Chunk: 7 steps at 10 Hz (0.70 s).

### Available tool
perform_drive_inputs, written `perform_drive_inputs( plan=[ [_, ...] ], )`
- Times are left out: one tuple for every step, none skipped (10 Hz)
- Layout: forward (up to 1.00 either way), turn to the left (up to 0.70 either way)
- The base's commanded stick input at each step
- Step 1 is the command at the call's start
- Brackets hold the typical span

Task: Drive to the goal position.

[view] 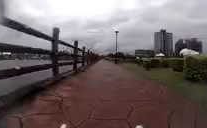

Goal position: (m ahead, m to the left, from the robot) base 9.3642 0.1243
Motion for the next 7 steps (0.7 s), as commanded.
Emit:
perform_drive_inputs(
  plan=[
    [0.85,-0.33],
    [0.85,-0.33],
    [0.85,-0.33],
    [0.85,-0.33],
    [0.85,-0.33],
    [0.85,-0.30],
    [0.85,-0.22]
  ],
)
